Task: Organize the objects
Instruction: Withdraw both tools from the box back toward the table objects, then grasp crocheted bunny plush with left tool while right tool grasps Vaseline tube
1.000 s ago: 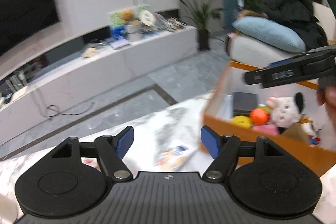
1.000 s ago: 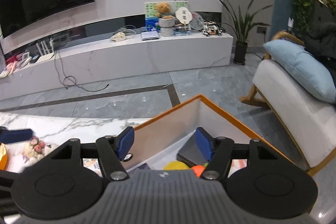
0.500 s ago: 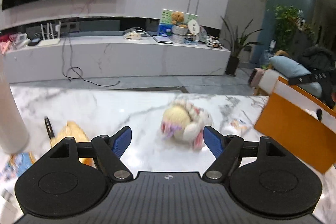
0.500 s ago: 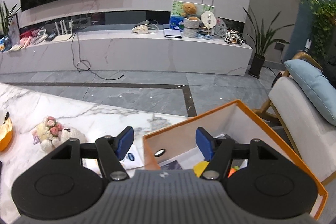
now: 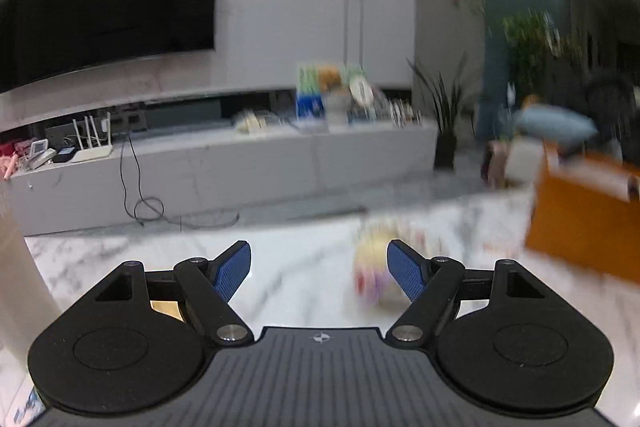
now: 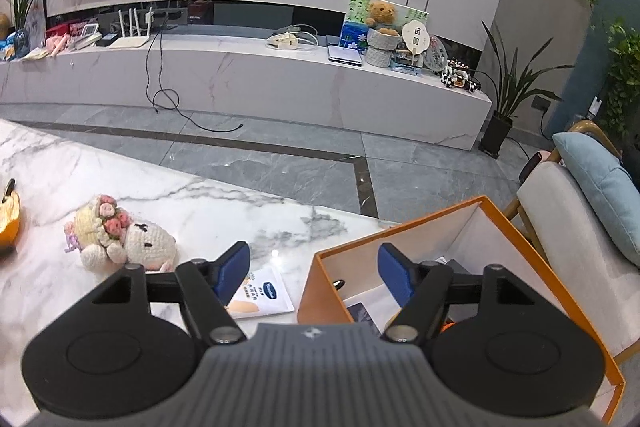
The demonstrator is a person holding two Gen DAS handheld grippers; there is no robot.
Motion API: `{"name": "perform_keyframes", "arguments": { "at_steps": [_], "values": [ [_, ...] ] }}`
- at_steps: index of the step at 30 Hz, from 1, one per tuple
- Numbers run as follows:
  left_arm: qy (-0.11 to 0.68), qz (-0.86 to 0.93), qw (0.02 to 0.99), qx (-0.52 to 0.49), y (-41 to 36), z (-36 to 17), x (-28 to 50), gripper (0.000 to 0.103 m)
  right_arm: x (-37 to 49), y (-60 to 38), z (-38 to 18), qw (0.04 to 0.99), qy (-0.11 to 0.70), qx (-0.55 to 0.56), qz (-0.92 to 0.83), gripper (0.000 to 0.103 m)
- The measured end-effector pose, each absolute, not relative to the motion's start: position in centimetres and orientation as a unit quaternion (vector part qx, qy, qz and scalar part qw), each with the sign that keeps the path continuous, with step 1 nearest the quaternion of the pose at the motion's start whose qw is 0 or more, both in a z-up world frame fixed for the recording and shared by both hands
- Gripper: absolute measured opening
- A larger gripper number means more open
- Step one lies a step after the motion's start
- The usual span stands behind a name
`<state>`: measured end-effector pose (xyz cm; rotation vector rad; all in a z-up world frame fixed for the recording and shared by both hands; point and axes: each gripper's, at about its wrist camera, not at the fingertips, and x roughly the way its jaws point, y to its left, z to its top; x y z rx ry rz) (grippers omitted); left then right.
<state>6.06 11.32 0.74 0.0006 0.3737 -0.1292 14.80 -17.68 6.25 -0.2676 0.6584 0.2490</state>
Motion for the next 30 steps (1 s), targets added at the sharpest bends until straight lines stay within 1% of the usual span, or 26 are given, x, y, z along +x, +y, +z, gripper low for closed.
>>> {"name": "perform_keyframes", "arguments": {
  "at_steps": [3, 6, 12, 15, 17, 22, 24, 27, 30],
  "values": [
    [0.174, -0.065, 0.983, -0.009, 11.3, 2.6, 6.6, 0.094, 15.0, -17.4, 5.8, 0.927, 0.325, -0.141, 0.124, 0.073],
    [0.186, -0.059, 0.981, -0.012, 10.2, 3.1, 7.6, 0.095, 15.1, -16.9, 5.2, 0.923, 0.331, -0.144, 0.131, 0.073],
    [0.228, -0.035, 0.970, -0.072, 7.8, 0.8, 9.5, 0.095, 15.4, -16.1, 4.3, 0.918, 0.336, -0.134, 0.161, 0.073],
    [0.270, -0.045, 0.961, -0.045, 6.5, 0.0, 11.2, 0.095, 15.3, -15.4, 3.6, 0.918, 0.335, -0.129, 0.170, 0.080],
    [0.276, -0.050, 0.959, -0.024, 5.3, 0.0, 11.7, 0.095, 15.2, -14.9, 3.0, 0.917, 0.338, -0.122, 0.174, 0.080],
    [0.285, -0.084, 0.954, -0.027, 3.6, -0.7, 12.6, 0.095, 15.0, -13.8, 1.1, 0.911, 0.352, -0.114, 0.183, 0.080],
    [0.289, -0.086, 0.953, -0.013, 2.9, -1.2, 13.0, 0.095, 14.9, -13.4, 0.2, 0.907, 0.357, -0.122, 0.189, 0.080],
    [0.268, -0.058, 0.962, 0.002, 2.7, -1.4, 13.4, 0.095, 14.9, -13.1, -0.7, 0.904, 0.362, -0.129, 0.187, 0.080],
    [0.268, -0.057, 0.962, -0.016, 3.7, -1.4, 14.1, 0.095, 14.9, -13.2, -1.3, 0.905, 0.370, -0.110, 0.180, 0.080]
  ]
}}
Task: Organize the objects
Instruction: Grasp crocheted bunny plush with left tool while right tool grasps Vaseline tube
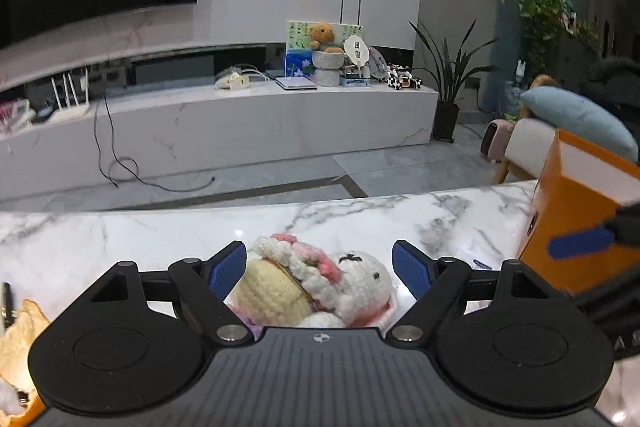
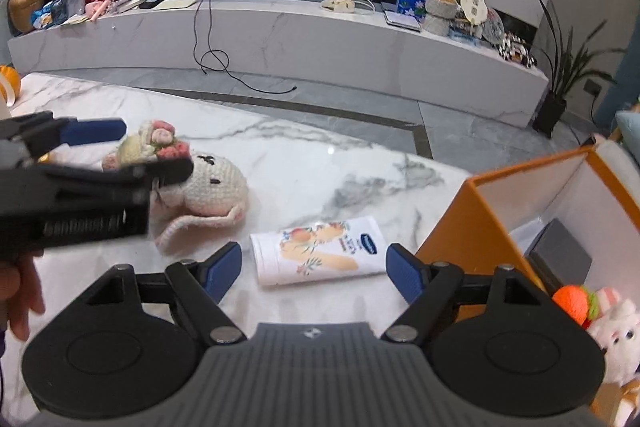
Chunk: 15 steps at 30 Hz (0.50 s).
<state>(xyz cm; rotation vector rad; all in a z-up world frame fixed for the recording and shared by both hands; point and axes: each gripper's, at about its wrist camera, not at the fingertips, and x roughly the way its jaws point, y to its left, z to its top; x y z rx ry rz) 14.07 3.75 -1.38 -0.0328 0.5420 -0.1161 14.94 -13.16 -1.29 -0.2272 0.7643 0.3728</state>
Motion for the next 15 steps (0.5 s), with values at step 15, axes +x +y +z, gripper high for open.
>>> {"name": "perform_keyframes", "arguments": {
  "at_steps": [15],
  "values": [
    [0.319, -0.070, 0.939, -0.105, 7.2, -3.5, 16.5, 0.086, 15.2, -13.2, -4.7, 0.918, 0.381, 0.030, 0.104, 0.085]
  ]
}}
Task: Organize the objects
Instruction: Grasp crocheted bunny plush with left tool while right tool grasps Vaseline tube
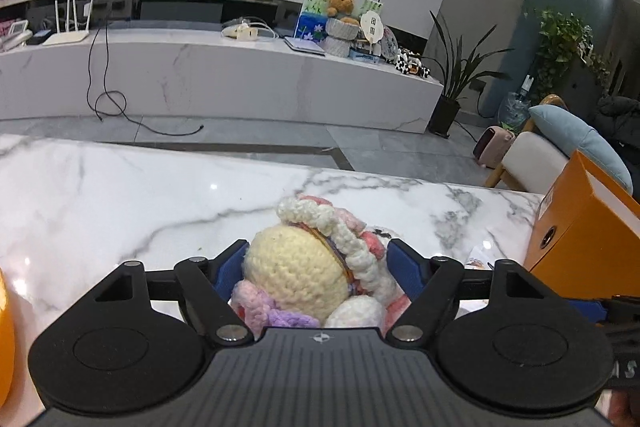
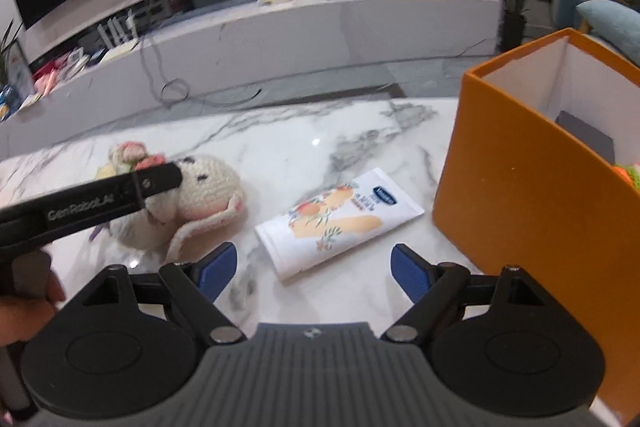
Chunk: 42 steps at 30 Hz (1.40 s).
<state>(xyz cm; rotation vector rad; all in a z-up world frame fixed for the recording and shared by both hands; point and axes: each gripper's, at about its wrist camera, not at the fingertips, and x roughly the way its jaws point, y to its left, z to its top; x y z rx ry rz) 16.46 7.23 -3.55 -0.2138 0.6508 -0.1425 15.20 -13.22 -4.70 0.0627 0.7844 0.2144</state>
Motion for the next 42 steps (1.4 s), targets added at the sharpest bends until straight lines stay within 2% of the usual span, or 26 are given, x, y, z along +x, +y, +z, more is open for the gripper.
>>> {"name": "perform_keyframes", "arguments": {
  "at_steps": [2, 10, 14, 17, 18, 21, 30, 42],
  "values": [
    [0.323, -0.067, 0.939, -0.102, 7.2, -3.4, 16.4, 0.081, 15.6, -13.5, -4.9, 0.920, 0.378, 0.047, 0.091, 0.085],
    [0.327, -0.067, 0.939, -0.088, 6.7, -3.3, 16.3, 0.081, 18.1, -14.6, -6.6, 0.895, 0.416, 0.152, 0.057, 0.086],
    [0.332, -0.068, 0.937, -0.086, 6.5, -3.4, 16.2, 0.080, 18.3, -13.6, -7.1, 0.909, 0.398, 0.115, 0.043, 0.089],
    [0.338, -0.070, 0.935, -0.085, 6.4, -3.5, 16.1, 0.080, 18.3, -12.6, -7.4, 0.916, 0.393, 0.062, 0.051, 0.087],
    [0.340, -0.070, 0.934, -0.084, 6.3, -3.5, 16.1, 0.079, 18.2, -12.3, -7.4, 0.917, 0.392, 0.048, 0.057, 0.080],
    [0.347, -0.068, 0.933, -0.072, 5.9, -3.4, 16.0, 0.079, 18.3, -12.0, -7.2, 0.915, 0.397, 0.017, 0.077, 0.047],
    [0.372, -0.088, 0.922, -0.063, 5.9, -3.6, 15.1, 0.076, 18.2, -13.6, -6.5, 0.896, 0.429, 0.016, 0.109, 0.046],
    [0.427, -0.104, 0.896, -0.067, 3.0, -2.2, 9.6, 0.074, 14.5, -15.9, -5.8, 0.871, 0.468, -0.005, 0.151, 0.046]
  ]
}}
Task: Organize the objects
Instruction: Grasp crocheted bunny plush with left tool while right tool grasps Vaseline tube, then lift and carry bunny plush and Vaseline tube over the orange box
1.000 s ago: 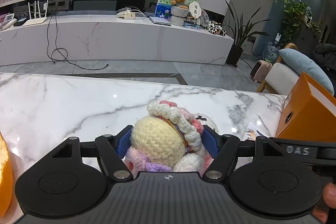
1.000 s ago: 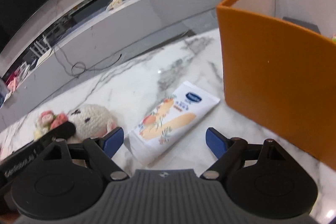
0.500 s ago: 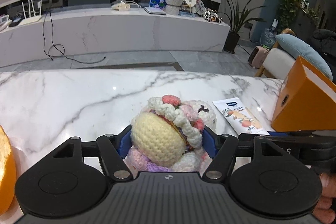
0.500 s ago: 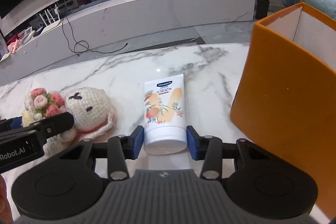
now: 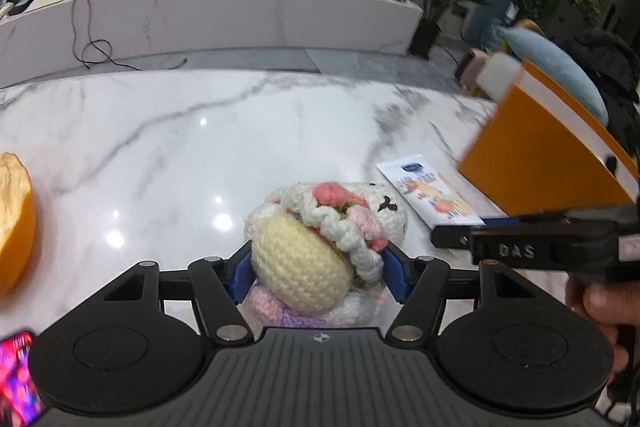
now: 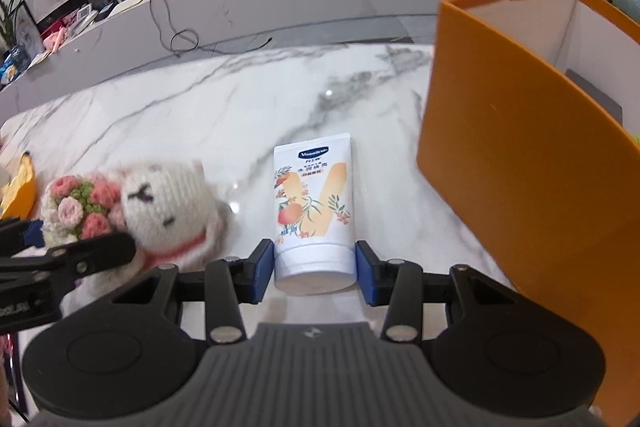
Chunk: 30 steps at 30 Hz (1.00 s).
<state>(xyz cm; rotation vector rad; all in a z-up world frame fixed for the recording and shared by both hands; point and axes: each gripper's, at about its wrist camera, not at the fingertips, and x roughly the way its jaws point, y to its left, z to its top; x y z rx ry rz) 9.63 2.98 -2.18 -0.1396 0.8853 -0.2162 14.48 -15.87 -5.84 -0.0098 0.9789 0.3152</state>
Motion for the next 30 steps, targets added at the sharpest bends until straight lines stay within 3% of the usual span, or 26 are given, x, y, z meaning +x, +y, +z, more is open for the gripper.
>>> {"name": "perform_keyframes", "arguments": {
  "at_steps": [8, 12, 14, 15, 22, 24, 30],
  "values": [
    [0.426, -0.115, 0.897, 0.011, -0.4, -2.6, 8.5, 0.076, 12.8, -15.7, -6.1, 0.862, 0.472, -0.071, 0.170, 0.046],
    [0.420, -0.119, 0.900, 0.002, -0.6, -2.9, 9.1, 0.081, 13.1, -15.2, -6.1, 0.861, 0.471, -0.089, 0.170, 0.046],
    [0.420, -0.126, 0.899, 0.004, -0.7, -3.2, 9.3, 0.090, 13.4, -15.2, -6.1, 0.859, 0.478, -0.077, 0.167, 0.050],
    [0.420, -0.126, 0.899, 0.004, -0.6, -3.3, 9.4, 0.090, 13.5, -15.3, -6.1, 0.860, 0.477, -0.073, 0.168, 0.054],
    [0.406, -0.123, 0.905, -0.031, 0.3, -4.0, 10.3, 0.092, 14.7, -14.7, -6.3, 0.868, 0.463, -0.078, 0.161, 0.054],
    [0.413, -0.123, 0.902, -0.042, 0.5, -4.3, 10.7, 0.091, 15.0, -14.5, -6.4, 0.869, 0.462, -0.080, 0.160, 0.054],
    [0.429, -0.134, 0.891, -0.073, 0.8, -4.6, 10.8, 0.071, 15.3, -14.3, -6.3, 0.866, 0.462, -0.087, 0.173, 0.048]
  ]
}}
